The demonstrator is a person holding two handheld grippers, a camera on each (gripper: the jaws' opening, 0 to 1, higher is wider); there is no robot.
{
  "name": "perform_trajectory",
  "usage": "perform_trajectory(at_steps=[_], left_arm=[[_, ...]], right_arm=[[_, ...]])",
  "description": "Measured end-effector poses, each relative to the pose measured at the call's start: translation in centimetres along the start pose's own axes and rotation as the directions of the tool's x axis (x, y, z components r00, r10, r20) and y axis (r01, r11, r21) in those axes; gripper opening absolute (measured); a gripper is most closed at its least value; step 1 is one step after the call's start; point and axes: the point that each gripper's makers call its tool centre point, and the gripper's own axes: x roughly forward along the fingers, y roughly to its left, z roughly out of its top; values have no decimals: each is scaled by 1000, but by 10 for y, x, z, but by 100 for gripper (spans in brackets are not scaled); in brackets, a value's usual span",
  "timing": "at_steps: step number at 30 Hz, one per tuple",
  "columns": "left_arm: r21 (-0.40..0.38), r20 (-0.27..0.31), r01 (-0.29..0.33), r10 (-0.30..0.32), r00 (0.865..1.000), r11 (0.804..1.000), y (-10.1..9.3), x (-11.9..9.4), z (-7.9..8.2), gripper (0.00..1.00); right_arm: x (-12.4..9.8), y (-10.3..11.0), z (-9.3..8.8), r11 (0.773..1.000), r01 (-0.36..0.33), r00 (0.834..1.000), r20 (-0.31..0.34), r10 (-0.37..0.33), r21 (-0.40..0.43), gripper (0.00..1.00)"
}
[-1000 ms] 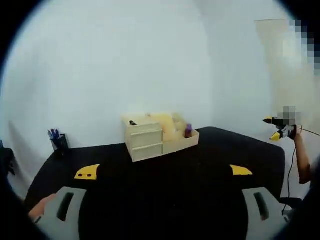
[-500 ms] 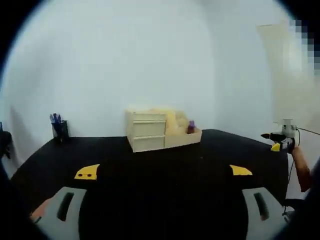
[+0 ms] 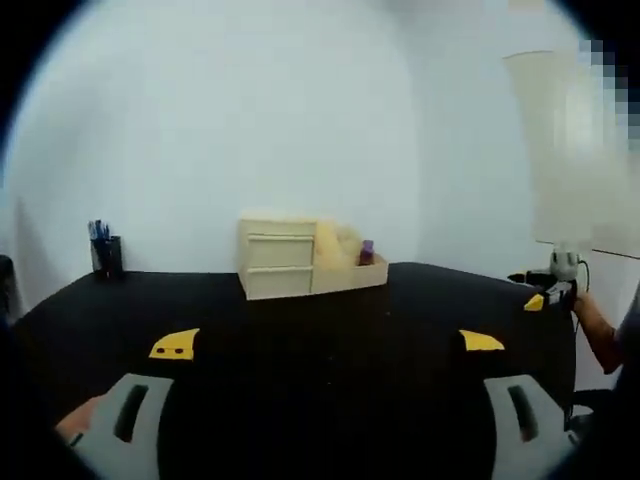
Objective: Open the drawer, pick up the cosmetic bottles from the table one by one, place them into the drawer, release the gripper, close the drawer, and move the gripper away
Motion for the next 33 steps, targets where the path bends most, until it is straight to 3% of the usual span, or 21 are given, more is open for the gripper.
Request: perform_trajectory(at_steps=[7,11,15,17,20,23,26,29,33], left_arm=[[-25,-2,-10,10,1000,1000,7,-3,-13,95],[-56,-7,-16,16,1000,998,2,-7,-23,94],[-12,-67,-31,30,997,999,2,-6,-39,92],[-4,-71,-25,25,997,1000,0,-5,-42,92],[-1,-62,-11,11,998,1000,-3,-6,-41,91],[17,-61,-28,29,998,999,-2,-7,-41,88],[18,-20,-31,31,999,999,-2,-9,-34,86],[14,-5,-55,55,998,998,8,-9,-31,87],[-6,56,-80,80,995,997,19,-14,-20,87]], right_arm=[[3,-3,-7,1000,0,1000,6,0,13,93],[4,-4,-9,1000,-11,1000,4,11,20,92],[6,-2,-11,1000,-22,1000,3,22,17,91],[6,-2,-12,1000,-20,1000,4,20,15,91],[7,-6,-15,999,-16,1000,-5,16,48,93],[7,0,-14,994,-53,999,7,52,94,93],[8,2,-15,994,-61,998,1,61,87,92],[8,2,-16,994,-65,998,-3,66,86,92],[9,1,-16,991,-72,997,4,72,110,90]])
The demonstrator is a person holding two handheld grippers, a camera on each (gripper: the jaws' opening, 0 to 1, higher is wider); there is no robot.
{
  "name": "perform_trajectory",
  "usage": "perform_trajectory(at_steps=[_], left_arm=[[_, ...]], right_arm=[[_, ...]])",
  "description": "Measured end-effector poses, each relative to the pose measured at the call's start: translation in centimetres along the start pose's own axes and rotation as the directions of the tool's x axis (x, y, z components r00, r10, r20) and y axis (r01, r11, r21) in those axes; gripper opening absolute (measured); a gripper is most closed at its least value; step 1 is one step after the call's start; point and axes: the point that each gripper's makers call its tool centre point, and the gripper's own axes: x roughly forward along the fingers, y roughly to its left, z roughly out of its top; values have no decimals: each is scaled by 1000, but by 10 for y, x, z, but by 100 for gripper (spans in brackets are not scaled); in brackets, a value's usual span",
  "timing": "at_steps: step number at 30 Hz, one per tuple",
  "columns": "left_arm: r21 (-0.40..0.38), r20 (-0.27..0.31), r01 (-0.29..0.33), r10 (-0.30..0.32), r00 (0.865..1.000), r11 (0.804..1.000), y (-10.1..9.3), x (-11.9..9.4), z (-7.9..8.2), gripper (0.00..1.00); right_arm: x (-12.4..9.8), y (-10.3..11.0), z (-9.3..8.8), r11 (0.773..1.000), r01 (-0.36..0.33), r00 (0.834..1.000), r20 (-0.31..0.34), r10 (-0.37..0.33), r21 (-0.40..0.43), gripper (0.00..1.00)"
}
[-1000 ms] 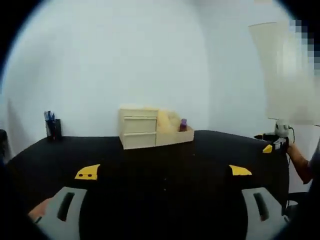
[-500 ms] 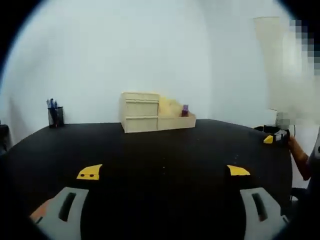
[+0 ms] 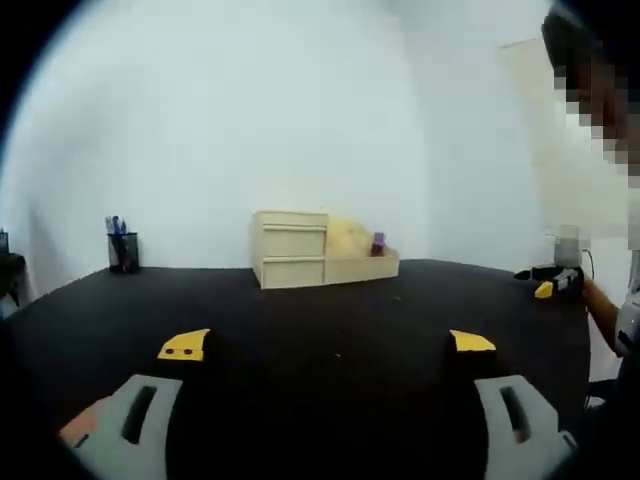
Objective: Open the drawer, pick up the cosmetic bottles from the table one by one, place them into the drawer, release the gripper, close the drawer, and move the gripper away
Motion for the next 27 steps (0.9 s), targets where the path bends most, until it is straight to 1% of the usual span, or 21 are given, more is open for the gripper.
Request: perform_trajectory(at_steps=[3,6,11,13,18,20,23,27], left_arm=[[-27,20,7,-7,1000,1000,3,-2,3,86],[-16,12,15,-15,1000,1000,1,0,1,86],[-24,30,52,-51,998,998,-4,0,5,92],[-16,28,43,-43,999,999,-4,0,4,93],[-19,24,53,-53,998,998,-8,0,3,95],[-24,33,63,-62,998,998,-9,-1,5,96],[-39,61,77,-74,995,996,-10,-3,10,96],[-46,62,76,-73,995,996,-9,-3,10,96]], right_arm=[[0,-1,-1,1000,2,1000,-1,-2,-6,88],[0,-1,-2,1000,0,1000,-4,0,-12,87],[-3,-3,3,1000,-9,1000,26,9,20,87],[-3,-3,4,1000,-6,1000,27,6,23,87],[-2,-2,2,1000,-8,1000,17,8,4,86],[-3,-2,2,1000,-8,1000,20,7,8,86],[-4,-2,5,1000,-13,999,35,12,23,85],[-4,-2,6,1000,-12,999,40,11,29,85]])
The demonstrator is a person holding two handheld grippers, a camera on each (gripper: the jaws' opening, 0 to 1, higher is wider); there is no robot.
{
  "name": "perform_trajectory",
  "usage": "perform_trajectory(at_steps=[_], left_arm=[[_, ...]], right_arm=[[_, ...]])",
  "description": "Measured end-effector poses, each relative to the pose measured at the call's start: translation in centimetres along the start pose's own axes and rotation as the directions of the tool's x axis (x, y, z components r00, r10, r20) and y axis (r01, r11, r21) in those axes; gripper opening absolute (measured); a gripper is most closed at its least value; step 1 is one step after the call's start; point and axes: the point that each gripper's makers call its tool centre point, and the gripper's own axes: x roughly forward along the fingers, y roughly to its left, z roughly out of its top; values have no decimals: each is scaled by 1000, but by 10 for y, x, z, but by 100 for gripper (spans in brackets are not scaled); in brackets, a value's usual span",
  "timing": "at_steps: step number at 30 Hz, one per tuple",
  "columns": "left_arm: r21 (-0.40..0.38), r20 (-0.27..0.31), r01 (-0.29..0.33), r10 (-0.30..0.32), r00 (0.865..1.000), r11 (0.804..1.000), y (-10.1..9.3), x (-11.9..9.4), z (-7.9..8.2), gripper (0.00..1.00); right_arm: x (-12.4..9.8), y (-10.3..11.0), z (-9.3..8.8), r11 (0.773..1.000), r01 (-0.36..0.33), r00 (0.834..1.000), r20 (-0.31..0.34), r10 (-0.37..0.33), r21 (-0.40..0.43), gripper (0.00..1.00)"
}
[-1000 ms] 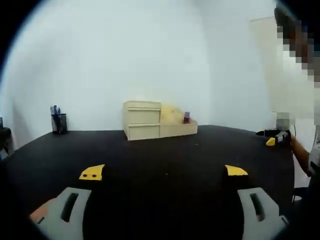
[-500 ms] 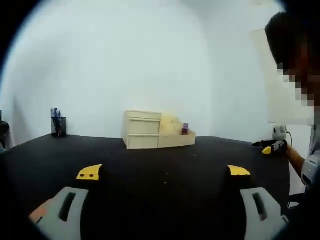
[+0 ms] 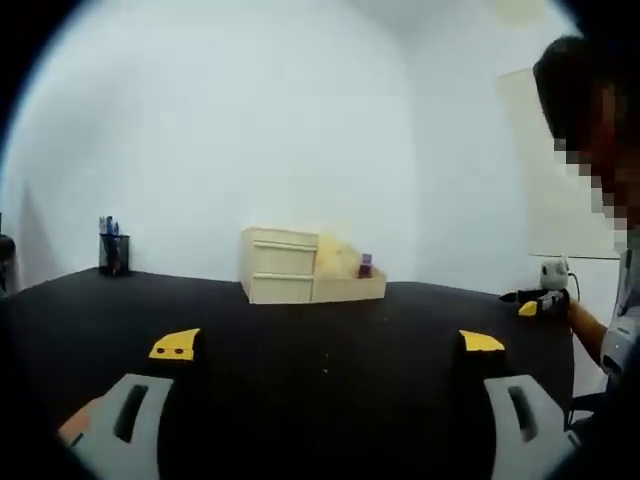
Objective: Open the drawer, pick up the cosmetic bottles from the table one by one, place them into the drawer, release the gripper, close the drawer, and move the gripper away
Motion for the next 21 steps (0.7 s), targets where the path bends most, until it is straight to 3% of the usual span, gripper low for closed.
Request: perform_trajectory(at_steps=[5,21], left_arm=[[-2,-21,54,-54,998,999,-10,1,-5,96],[54,-146,126,-117,982,991,-25,2,-30,96]], right_arm=[[0,0,-1,1000,1,1000,-9,-1,-9,85],[-2,6,-2,1000,-10,1000,-8,10,-20,83]])
